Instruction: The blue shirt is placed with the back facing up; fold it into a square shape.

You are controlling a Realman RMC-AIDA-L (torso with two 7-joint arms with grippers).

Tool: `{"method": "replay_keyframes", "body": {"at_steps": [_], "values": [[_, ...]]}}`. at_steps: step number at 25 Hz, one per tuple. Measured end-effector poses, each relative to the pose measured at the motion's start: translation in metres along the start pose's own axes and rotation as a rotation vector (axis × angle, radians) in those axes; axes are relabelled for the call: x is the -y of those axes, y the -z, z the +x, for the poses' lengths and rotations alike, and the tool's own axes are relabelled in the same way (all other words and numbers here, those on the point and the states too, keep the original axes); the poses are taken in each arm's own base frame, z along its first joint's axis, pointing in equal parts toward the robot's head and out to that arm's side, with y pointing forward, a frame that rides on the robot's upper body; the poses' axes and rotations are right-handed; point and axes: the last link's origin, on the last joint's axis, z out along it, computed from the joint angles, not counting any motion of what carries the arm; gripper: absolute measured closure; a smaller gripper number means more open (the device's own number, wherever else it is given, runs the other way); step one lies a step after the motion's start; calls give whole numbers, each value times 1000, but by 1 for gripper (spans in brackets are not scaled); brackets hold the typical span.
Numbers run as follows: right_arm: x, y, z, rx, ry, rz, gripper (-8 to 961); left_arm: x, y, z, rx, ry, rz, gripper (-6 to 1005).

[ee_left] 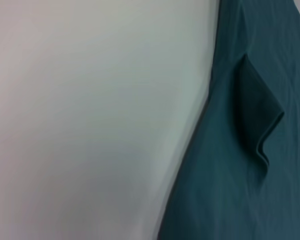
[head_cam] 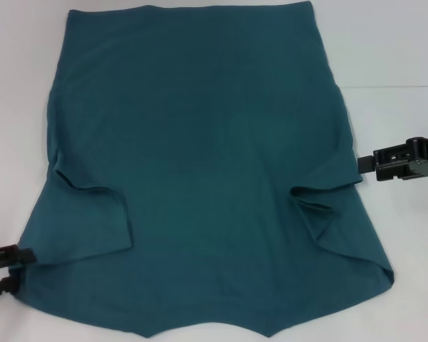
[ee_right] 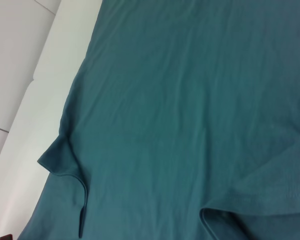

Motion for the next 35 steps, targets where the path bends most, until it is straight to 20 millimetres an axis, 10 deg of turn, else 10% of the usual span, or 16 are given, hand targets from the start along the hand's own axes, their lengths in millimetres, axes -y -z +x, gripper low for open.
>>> {"method": "replay_keyframes", "body": {"at_steps": [28, 35], "values": [[4, 1, 6, -3, -8, -1, 325, -23, -24, 6, 49, -67, -51, 318], [5, 2, 7, -3, -1, -1, 325, -26, -25, 9, 54, -77, -49, 615]]}}
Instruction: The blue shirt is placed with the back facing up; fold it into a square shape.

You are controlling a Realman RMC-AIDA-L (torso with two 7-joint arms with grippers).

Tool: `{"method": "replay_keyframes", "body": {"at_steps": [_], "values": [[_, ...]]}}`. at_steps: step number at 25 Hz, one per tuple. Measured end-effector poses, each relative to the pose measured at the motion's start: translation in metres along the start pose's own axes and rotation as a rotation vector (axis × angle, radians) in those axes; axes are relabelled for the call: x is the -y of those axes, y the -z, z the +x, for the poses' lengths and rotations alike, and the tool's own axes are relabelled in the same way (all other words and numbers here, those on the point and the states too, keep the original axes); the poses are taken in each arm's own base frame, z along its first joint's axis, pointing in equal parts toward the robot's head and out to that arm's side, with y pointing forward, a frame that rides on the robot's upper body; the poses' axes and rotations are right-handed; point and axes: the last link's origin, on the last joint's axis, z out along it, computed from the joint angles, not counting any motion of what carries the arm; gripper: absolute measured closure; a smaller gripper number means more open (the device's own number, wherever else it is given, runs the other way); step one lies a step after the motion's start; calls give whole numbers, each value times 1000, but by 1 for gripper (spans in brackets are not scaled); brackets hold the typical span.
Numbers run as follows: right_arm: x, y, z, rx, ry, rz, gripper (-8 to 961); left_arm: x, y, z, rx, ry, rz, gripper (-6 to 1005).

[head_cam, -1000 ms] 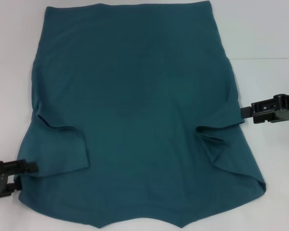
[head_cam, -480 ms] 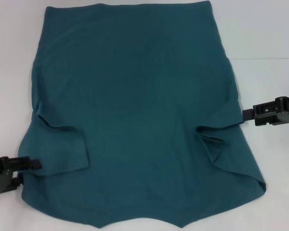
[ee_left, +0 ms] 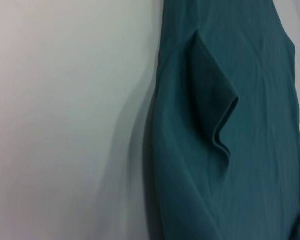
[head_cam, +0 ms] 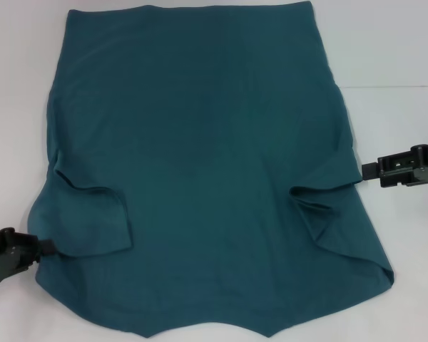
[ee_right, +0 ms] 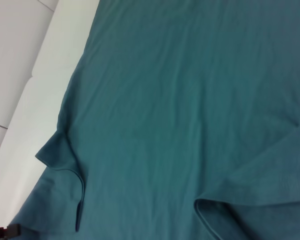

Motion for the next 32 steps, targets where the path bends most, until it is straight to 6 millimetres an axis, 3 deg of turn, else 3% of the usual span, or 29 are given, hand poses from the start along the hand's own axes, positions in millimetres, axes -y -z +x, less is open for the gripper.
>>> {"method": "replay_keyframes", "body": {"at_steps": [4, 6, 16, 20, 32], "values": [[2, 2, 4, -7, -9, -2, 325, -3, 1, 1, 1, -7, -16, 754], [3, 4, 7, -17, -13, -8, 325, -6, 2, 2, 3, -15, -37, 975], [23, 34, 40, -117, -29, 9, 325, -18, 3, 12, -21, -50, -77, 988], [28, 37, 47, -131, 1, 22, 325, -22, 0, 16, -22, -63, -79, 988], [32, 4, 60, -213, 92, 95, 326, -25, -5, 18, -21, -66, -86, 989]]}}
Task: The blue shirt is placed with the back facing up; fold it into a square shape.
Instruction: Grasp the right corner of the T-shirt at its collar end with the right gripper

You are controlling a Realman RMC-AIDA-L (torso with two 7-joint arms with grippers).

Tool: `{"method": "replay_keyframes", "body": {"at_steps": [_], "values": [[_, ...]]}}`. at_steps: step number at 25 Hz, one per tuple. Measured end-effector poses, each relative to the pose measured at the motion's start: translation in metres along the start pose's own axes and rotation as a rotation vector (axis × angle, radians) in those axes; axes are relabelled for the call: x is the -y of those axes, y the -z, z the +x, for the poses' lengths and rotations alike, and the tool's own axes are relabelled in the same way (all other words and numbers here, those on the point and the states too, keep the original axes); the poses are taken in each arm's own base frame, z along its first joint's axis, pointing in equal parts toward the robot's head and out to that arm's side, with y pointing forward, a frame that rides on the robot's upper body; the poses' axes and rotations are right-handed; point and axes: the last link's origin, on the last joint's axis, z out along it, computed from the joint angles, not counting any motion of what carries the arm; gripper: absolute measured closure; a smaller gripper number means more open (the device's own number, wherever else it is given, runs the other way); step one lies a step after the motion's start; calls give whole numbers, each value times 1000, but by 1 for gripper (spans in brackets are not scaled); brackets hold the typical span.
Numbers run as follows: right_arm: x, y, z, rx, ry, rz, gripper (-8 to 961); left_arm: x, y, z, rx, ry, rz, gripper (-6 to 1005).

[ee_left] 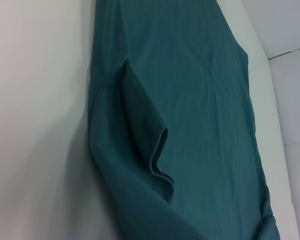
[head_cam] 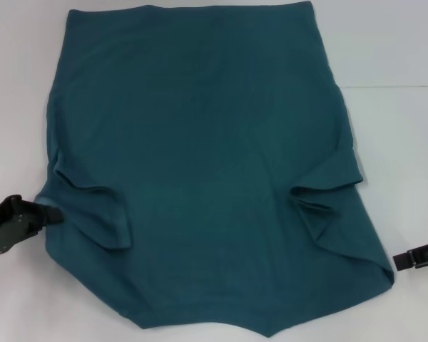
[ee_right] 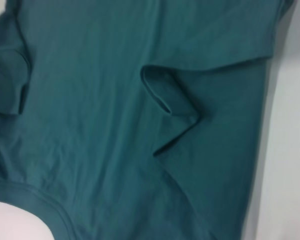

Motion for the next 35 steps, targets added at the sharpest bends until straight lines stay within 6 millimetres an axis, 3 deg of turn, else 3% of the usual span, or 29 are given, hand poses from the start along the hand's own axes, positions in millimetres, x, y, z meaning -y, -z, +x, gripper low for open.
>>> {"method": "replay_keyframes", "body": {"at_steps": [12, 35], "values": [[-10, -21, -7, -35, -4, 15, 326, 1, 0, 0, -3, 3, 3, 989], [-24, -40, -15, -64, 11, 16, 326, 2, -2, -1, -5, 9, 5, 988]]}}
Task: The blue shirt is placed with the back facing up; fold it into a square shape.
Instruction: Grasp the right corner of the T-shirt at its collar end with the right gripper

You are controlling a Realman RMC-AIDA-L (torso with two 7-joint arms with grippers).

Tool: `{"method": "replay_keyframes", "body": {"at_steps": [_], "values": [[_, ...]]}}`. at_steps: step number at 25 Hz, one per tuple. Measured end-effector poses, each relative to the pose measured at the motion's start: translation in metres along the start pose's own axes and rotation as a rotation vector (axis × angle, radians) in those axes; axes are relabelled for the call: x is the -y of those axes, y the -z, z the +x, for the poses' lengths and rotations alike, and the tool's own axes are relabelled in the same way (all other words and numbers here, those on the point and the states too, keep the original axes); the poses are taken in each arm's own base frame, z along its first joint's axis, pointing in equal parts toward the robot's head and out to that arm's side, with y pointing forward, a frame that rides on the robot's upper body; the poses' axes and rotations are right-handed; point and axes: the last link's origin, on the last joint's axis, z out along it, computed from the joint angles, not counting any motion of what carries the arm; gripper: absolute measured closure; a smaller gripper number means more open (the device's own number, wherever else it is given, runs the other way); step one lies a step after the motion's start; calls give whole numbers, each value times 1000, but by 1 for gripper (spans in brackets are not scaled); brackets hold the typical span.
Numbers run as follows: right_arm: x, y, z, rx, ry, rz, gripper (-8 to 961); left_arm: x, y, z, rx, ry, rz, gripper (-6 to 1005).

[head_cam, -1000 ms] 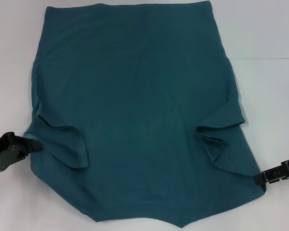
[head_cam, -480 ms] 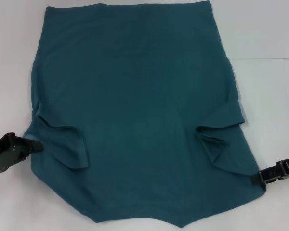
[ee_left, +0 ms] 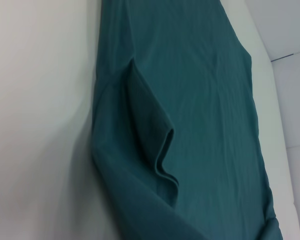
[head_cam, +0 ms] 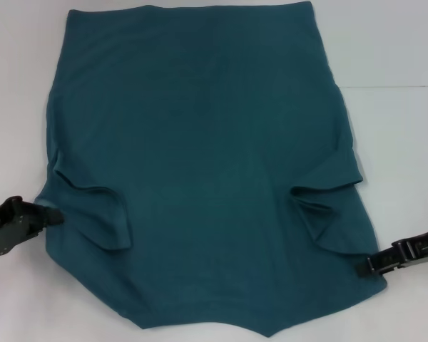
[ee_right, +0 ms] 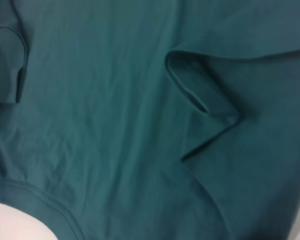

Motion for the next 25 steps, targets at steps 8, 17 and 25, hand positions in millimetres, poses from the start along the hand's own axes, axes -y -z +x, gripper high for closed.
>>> {"method": "replay_keyframes", "body": {"at_steps": [8, 17, 25], "values": [[-10, -7, -5, 0, 22, -29, 325, 0, 0, 0, -1, 0, 0, 989], [-14, -8, -7, -4, 23, -40, 356, 0, 0, 1, -5, 1, 2, 989], [-14, -9, -5, -13, 31, -42, 548, 1, 1, 0, -4, 2, 4, 988]]}}
